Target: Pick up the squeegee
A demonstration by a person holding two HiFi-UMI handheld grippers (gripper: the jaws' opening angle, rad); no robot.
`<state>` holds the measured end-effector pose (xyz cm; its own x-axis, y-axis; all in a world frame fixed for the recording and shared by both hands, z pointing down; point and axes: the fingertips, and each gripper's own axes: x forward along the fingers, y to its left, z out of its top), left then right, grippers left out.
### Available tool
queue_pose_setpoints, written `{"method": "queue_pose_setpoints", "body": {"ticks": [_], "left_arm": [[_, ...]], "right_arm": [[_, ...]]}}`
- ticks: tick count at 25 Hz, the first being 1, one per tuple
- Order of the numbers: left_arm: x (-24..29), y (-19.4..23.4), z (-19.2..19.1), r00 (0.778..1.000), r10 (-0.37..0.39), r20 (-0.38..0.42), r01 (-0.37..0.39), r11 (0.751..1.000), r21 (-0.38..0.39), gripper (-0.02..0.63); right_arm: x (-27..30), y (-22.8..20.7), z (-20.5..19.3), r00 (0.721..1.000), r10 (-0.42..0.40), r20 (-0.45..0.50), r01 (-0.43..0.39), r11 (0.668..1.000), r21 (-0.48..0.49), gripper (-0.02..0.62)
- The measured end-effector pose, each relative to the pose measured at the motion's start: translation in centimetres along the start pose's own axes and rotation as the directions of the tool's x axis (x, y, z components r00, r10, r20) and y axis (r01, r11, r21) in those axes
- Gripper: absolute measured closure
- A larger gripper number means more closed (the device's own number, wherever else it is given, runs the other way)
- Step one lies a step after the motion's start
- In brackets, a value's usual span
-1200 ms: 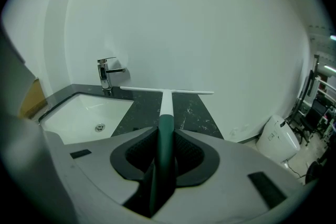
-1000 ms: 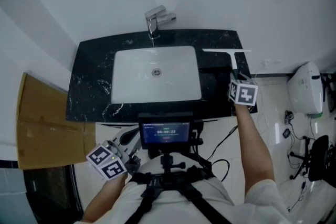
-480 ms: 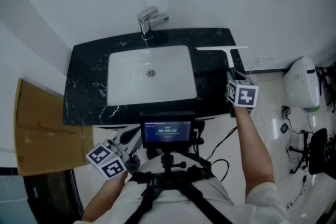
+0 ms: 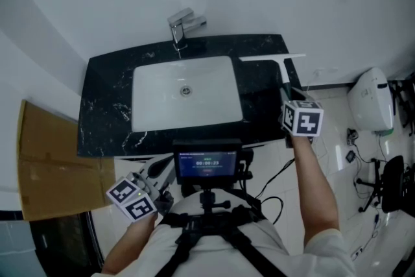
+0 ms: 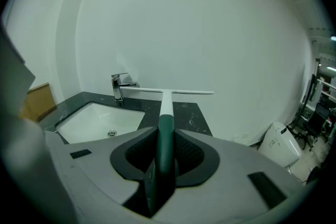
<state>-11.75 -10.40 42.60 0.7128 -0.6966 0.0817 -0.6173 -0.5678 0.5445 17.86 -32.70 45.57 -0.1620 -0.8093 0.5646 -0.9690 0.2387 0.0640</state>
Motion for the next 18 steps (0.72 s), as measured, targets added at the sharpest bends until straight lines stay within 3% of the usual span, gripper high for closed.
{"method": "queue_pose_setpoints", "body": {"ticks": [18], "left_arm": [[0.0,0.0,0.0,1.000,-0.026,-0.002,0.026,1.000,0.000,0.609]], "right_arm": [[-4.0,0.7,0.1,1.000,0.013,0.023,-0.013,1.000,0.017,0.511]]}}
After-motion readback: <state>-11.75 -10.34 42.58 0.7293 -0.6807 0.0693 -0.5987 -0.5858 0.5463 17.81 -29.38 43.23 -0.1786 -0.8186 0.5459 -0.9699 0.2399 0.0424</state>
